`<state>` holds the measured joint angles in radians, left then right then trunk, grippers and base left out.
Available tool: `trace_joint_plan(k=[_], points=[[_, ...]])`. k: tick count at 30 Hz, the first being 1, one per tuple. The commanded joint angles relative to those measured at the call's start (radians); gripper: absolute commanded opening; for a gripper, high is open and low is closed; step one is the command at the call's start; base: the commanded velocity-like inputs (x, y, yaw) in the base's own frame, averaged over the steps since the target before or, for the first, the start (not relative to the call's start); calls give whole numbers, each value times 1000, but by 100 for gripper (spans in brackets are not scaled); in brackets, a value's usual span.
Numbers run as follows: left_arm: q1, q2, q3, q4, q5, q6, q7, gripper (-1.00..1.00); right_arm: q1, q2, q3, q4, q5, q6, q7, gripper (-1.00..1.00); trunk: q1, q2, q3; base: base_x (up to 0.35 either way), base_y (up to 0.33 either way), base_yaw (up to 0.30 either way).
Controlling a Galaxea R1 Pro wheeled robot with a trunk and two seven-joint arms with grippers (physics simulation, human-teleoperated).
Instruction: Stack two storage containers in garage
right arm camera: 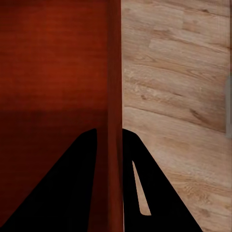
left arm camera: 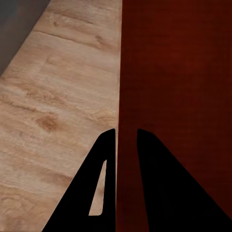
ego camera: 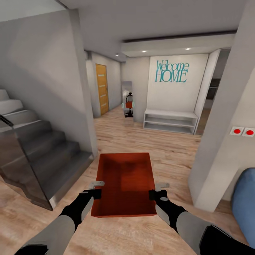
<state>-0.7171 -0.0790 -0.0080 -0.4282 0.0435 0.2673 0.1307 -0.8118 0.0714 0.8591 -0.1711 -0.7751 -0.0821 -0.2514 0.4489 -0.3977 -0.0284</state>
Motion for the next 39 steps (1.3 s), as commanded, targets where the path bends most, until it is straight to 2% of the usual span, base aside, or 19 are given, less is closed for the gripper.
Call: trace_joint_plan(k=[1,39], points=[[-1,1,1,-2,0,7,10,-100,-1,-20,6,57,-3,-7,-12,-100,1,-2,-2,322,0,-53],[-1,1,2,-2,0,7,10,-100,-1,-21,6,58,-3,-7,-13,-100,1,-2,-3,322,0,-24]])
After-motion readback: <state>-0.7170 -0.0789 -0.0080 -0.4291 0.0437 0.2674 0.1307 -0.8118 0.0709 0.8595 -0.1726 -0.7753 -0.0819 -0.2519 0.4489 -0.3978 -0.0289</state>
